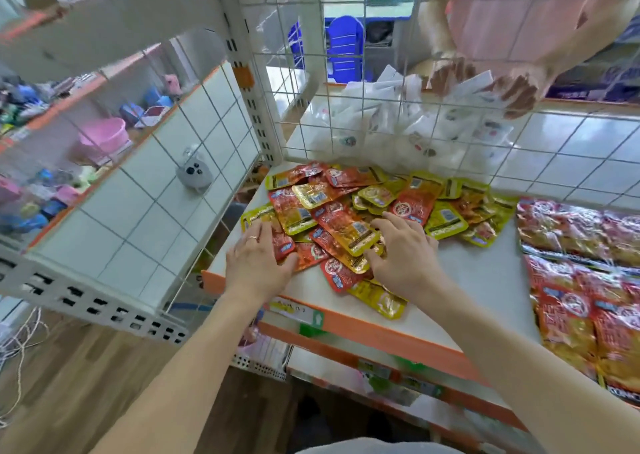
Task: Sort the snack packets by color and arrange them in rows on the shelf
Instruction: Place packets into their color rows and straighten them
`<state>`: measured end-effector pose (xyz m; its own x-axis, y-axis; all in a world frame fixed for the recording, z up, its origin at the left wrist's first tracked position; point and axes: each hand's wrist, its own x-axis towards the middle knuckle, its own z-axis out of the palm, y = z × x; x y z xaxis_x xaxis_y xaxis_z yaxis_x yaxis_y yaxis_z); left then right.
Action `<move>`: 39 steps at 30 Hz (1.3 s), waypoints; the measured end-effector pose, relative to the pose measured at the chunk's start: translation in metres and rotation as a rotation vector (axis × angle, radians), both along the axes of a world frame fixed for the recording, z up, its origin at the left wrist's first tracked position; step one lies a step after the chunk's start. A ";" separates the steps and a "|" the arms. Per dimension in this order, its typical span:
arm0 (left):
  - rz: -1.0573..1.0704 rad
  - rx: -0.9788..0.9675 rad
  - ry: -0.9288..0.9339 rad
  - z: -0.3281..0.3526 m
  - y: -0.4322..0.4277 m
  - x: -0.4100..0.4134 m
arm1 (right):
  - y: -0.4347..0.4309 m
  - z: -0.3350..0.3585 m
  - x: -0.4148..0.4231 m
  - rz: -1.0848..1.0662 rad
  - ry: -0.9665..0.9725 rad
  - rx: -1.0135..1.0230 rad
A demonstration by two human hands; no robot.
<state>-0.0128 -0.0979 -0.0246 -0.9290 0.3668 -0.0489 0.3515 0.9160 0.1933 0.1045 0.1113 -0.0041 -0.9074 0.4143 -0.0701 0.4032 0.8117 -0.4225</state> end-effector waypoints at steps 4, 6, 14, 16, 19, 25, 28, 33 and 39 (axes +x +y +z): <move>-0.069 -0.039 0.070 0.006 0.003 -0.004 | 0.004 0.005 -0.009 -0.057 -0.044 -0.011; -0.136 -0.098 0.150 0.008 0.003 -0.002 | 0.005 0.003 -0.011 -0.074 -0.104 -0.002; -0.296 -0.037 0.372 0.006 -0.008 0.001 | 0.018 -0.001 -0.010 -0.124 -0.157 -0.126; -0.269 0.088 0.396 0.010 -0.010 0.005 | 0.022 0.001 -0.008 -0.151 -0.130 -0.192; -0.269 0.290 0.416 0.019 -0.015 0.008 | 0.026 0.002 -0.002 -0.198 -0.069 -0.295; -0.087 0.805 0.229 0.054 -0.006 0.022 | 0.033 0.001 0.017 -0.152 -0.072 -0.286; 0.138 1.104 -0.109 0.063 0.003 0.031 | 0.032 0.001 0.024 -0.136 -0.055 -0.331; 0.435 1.374 -0.499 0.059 0.008 0.033 | 0.034 -0.007 0.026 -0.175 -0.019 -0.415; 0.486 1.381 -0.743 0.048 0.013 0.044 | 0.025 -0.017 0.032 -0.152 -0.058 -0.443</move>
